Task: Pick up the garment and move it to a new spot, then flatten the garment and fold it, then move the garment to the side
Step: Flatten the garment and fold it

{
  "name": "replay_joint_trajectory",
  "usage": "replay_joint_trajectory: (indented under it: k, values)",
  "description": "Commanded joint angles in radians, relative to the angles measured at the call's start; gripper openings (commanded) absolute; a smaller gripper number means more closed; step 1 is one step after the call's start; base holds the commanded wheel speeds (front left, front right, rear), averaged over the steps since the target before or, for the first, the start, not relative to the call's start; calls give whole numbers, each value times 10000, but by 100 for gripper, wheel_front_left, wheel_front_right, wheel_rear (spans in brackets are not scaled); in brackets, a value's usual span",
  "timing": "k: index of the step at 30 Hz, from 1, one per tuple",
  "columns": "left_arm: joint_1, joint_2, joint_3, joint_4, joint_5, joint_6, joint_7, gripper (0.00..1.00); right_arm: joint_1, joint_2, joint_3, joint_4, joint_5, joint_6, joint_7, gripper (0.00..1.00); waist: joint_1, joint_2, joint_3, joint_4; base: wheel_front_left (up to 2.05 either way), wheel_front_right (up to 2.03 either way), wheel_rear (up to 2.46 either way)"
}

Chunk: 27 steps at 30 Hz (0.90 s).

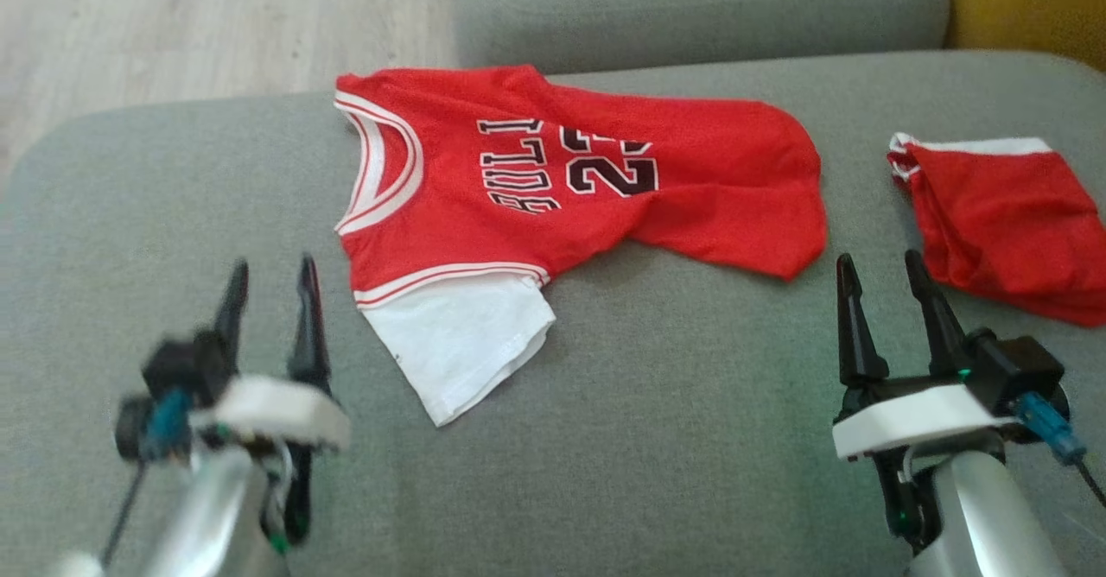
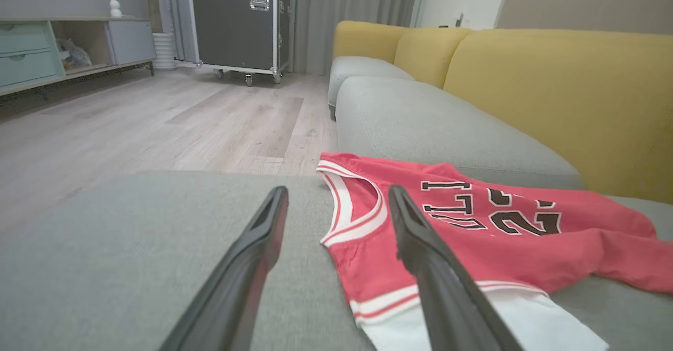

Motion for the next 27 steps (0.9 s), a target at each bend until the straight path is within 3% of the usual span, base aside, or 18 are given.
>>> replay_joint_trajectory:
  k: [1, 5, 9, 12, 20, 27]
  values:
    - [125, 73, 607, -718, 96, 171, -104, 100, -131, -18, 188, -299, -55, -9, -65, 100, 2, -1, -204, 163, 0, 0, 0]
    - [1306, -409, 1044, -1736, 230, 370, -105, 100, 37, -18, 234, -282, 0, -9, -65, 100, 2, -1, -269, 204, 0, 0, 0]
    - [1791, -627, 1038, -2034, 488, 199, -106, 100, 9, -18, 319, -254, 37, -9, -65, 100, 2, -1, -236, 222, 0, 0, 0]
    - [1835, -652, 874, -1701, 491, 63, 39, 100, -33, -18, 357, -249, 58, -9, -65, 100, 2, -1, -211, 194, 0, 0, 0]
    - [1795, -958, 109, -738, 134, -600, 1611, 100, -146, -18, 497, -270, 188, -9, -65, 100, 2, -1, -28, -21, 0, 0, 0]
    - [1327, -967, -71, 73, 72, -556, 2399, 100, -326, -18, 498, -365, 258, -9, -65, 100, 2, -1, 371, -335, 0, 0, 0]
